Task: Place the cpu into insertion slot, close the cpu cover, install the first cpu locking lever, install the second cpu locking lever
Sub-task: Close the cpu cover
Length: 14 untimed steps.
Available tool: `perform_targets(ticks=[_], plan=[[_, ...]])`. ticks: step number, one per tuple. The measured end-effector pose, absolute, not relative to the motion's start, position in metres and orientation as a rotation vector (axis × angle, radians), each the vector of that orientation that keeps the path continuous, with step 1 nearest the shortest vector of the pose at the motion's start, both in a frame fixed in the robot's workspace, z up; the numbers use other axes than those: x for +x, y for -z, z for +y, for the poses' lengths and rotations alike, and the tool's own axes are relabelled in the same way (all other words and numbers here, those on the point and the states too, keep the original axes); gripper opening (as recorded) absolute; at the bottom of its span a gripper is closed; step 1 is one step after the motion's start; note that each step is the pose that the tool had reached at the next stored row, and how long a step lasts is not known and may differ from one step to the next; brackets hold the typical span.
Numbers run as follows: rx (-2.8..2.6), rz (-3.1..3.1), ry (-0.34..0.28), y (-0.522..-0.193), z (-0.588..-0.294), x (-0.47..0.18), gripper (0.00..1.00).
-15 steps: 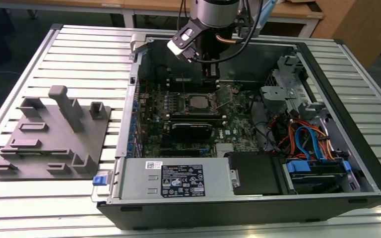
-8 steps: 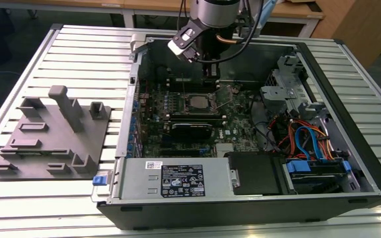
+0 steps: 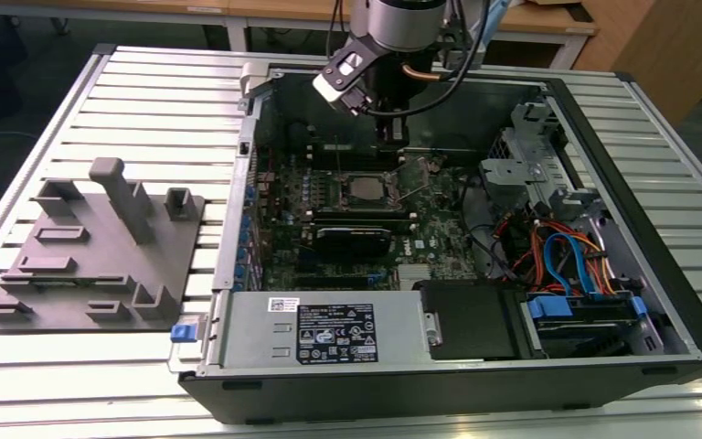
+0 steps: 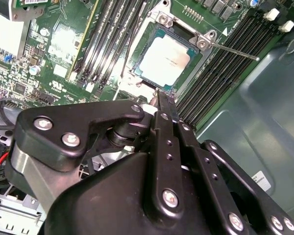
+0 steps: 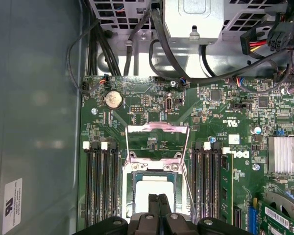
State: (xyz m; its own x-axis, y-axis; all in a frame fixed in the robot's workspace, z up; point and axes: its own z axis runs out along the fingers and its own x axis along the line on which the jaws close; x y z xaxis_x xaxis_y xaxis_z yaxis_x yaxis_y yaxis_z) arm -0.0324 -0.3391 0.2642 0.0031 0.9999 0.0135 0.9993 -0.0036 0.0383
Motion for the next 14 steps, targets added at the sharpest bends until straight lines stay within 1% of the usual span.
perform_targets(ticks=[14], plan=[[2.212,2.205,-0.057,-0.2642,-0.3391,-0.0311,0.10]])
